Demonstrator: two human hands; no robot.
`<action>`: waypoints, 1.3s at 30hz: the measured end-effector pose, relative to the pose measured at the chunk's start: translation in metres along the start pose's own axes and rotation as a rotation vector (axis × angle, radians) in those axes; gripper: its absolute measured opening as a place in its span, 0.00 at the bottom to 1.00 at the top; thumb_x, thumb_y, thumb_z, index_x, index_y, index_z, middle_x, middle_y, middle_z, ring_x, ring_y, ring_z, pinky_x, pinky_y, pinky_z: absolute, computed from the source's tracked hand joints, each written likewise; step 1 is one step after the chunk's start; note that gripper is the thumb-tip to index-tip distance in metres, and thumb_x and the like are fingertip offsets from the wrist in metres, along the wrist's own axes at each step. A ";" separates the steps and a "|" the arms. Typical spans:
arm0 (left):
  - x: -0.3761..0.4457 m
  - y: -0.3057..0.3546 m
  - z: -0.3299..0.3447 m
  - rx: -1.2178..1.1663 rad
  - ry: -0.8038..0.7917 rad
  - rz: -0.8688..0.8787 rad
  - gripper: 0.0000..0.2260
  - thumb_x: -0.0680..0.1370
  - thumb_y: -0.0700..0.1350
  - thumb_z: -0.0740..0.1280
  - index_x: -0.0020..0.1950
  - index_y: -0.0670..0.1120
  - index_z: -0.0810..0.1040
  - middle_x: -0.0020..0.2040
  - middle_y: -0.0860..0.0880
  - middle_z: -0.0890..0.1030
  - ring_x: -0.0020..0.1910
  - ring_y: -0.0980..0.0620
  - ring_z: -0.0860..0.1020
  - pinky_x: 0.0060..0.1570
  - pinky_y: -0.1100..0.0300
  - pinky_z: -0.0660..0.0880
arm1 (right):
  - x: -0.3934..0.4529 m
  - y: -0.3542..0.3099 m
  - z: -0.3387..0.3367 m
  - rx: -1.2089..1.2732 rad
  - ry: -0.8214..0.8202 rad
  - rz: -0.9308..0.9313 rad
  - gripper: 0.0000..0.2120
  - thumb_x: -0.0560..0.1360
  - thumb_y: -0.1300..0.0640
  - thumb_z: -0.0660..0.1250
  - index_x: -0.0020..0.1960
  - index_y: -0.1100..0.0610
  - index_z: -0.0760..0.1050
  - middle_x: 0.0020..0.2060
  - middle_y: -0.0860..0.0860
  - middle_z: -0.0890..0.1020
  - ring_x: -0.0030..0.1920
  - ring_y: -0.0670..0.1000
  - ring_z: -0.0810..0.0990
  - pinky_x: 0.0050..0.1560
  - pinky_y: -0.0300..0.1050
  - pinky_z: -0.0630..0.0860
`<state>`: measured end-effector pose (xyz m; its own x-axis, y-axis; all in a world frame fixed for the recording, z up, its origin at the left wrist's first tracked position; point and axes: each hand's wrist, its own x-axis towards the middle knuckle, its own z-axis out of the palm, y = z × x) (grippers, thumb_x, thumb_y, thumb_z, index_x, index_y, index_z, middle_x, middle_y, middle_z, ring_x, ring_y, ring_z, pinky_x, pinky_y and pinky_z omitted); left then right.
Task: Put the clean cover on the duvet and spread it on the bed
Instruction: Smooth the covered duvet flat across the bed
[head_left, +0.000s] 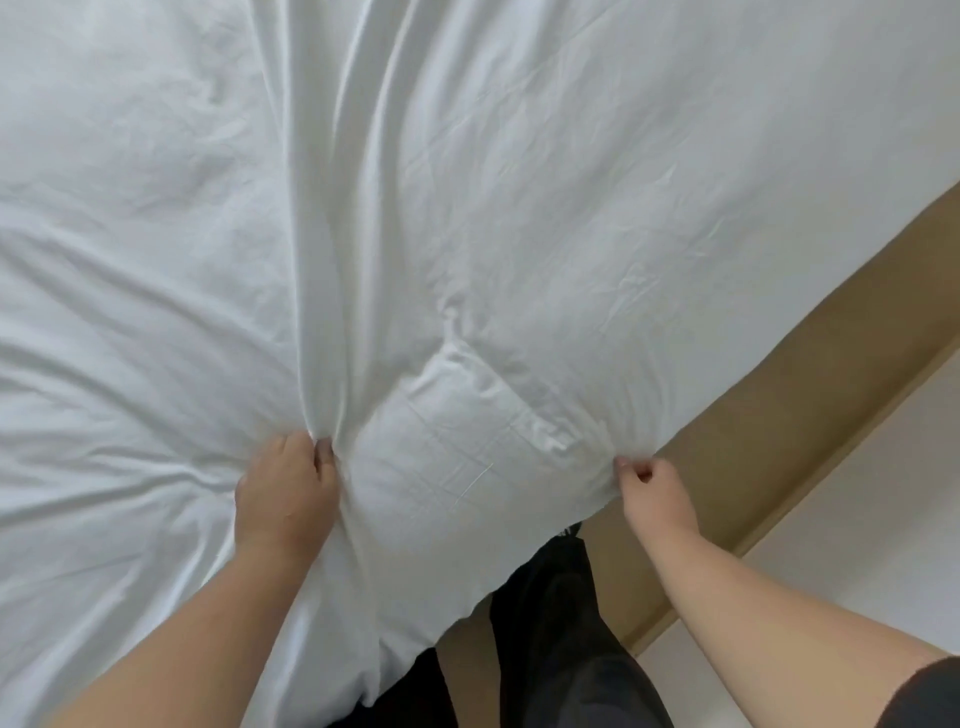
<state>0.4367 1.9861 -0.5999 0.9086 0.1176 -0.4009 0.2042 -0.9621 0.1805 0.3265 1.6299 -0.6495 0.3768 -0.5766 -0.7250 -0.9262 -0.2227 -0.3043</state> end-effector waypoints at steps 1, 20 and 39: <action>0.002 -0.002 0.002 0.025 -0.010 -0.005 0.14 0.83 0.47 0.58 0.40 0.43 0.68 0.41 0.46 0.71 0.45 0.37 0.75 0.46 0.45 0.70 | 0.003 0.016 0.003 -0.010 -0.033 0.046 0.17 0.82 0.40 0.59 0.61 0.51 0.72 0.49 0.48 0.78 0.47 0.50 0.76 0.46 0.47 0.70; 0.005 -0.001 0.044 0.098 0.210 -0.034 0.13 0.80 0.46 0.54 0.47 0.37 0.71 0.48 0.34 0.74 0.50 0.33 0.73 0.56 0.39 0.66 | 0.023 0.062 0.100 0.967 -0.368 0.503 0.16 0.81 0.47 0.66 0.66 0.51 0.78 0.59 0.51 0.84 0.61 0.53 0.80 0.69 0.54 0.73; -0.040 0.018 0.009 -0.320 0.290 -0.294 0.15 0.81 0.53 0.53 0.43 0.43 0.66 0.35 0.50 0.68 0.36 0.46 0.68 0.41 0.52 0.63 | -0.027 0.149 0.058 0.699 0.019 0.562 0.11 0.81 0.49 0.65 0.44 0.53 0.79 0.43 0.52 0.84 0.43 0.55 0.84 0.54 0.56 0.83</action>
<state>0.4012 1.9621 -0.5886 0.8504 0.4784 -0.2188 0.5259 -0.7604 0.3812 0.1789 1.6575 -0.7113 -0.1360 -0.4699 -0.8722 -0.7515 0.6226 -0.2182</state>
